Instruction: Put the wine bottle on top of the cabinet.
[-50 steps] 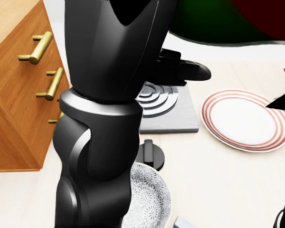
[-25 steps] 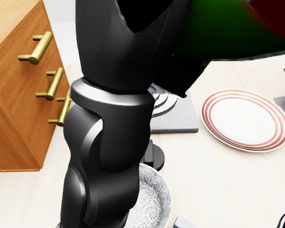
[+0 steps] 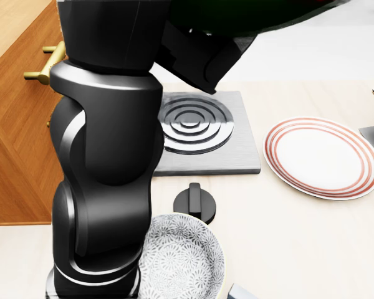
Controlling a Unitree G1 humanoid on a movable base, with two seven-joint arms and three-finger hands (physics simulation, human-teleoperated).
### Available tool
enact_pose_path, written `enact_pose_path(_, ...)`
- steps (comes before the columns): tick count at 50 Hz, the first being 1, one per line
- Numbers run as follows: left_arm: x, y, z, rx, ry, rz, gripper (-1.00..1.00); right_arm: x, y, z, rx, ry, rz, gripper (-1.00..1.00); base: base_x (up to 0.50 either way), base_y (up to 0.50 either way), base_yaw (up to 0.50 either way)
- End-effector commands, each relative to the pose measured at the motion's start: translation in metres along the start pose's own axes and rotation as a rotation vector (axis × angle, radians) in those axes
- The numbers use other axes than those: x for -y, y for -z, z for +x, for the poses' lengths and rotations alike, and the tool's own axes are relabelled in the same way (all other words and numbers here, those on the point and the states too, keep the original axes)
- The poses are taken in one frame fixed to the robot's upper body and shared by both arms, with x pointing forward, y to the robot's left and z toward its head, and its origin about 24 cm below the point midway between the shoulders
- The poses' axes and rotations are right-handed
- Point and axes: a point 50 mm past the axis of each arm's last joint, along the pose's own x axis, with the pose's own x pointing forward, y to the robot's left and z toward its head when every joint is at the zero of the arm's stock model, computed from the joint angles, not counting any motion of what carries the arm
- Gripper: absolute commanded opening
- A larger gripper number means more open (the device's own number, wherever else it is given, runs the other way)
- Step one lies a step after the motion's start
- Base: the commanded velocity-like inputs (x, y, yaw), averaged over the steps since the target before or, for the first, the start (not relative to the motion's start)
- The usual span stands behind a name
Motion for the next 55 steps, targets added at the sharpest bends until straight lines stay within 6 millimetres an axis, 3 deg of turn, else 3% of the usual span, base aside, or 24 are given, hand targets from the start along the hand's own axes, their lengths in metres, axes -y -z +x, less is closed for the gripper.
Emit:
enact_pose_path(1, -0.046, -0.004, 0.037, 0.132, -0.087, -0.029, -1.0, -0.021, 0.001, -0.01, -0.298, -0.096, 0.249, 1.0, 0.0, 0.0, 0.0)
enact_pose_path(5, -0.07, -0.011, 0.048, 0.212, -0.103, -0.036, -1.0, -0.013, -0.014, -0.014, -0.155, -0.064, 0.295, 1.0, 0.0, 0.0, 0.0)
enact_pose_path(12, -0.123, -0.053, 0.06, 0.458, -0.096, -0.04, -1.0, -0.003, -0.034, -0.023, -0.006, -0.003, 0.274, 1.0, 0.0, 0.0, 0.0)
enact_pose_path(17, -0.16, -0.058, 0.073, 0.512, -0.137, -0.057, -1.0, 0.0, -0.039, -0.025, 0.022, 0.014, 0.259, 1.0, 0.0, 0.0, 0.0)
enact_pose_path(24, -0.207, -0.036, 0.087, 0.449, -0.207, -0.13, -1.0, 0.0, -0.037, -0.025, 0.034, 0.011, 0.295, 1.0, 0.0, 0.0, 0.0)
enact_pose_path(31, -0.23, 0.01, 0.098, 0.262, -0.275, -0.22, -1.0, 0.003, -0.04, -0.028, 0.057, 0.024, 0.295, 1.0, 0.0, 0.0, 0.0)
enact_pose_path(36, -0.252, 0.029, 0.103, 0.188, -0.348, -0.317, -1.0, 0.001, -0.041, -0.027, 0.06, 0.018, 0.283, 1.0, 0.0, 0.0, 0.0)
enact_pose_path(43, -0.26, 0.051, 0.107, 0.084, -0.395, -0.378, -1.0, 0.0, -0.036, -0.025, 0.04, 0.004, 0.313, 1.0, 0.0, 0.0, 0.0)
enact_pose_path(55, -0.256, 0.118, 0.101, -0.216, -0.397, -0.375, -1.0, 0.0, -0.036, -0.025, 0.045, 0.002, 0.324, 1.0, 0.0, 0.0, 0.0)
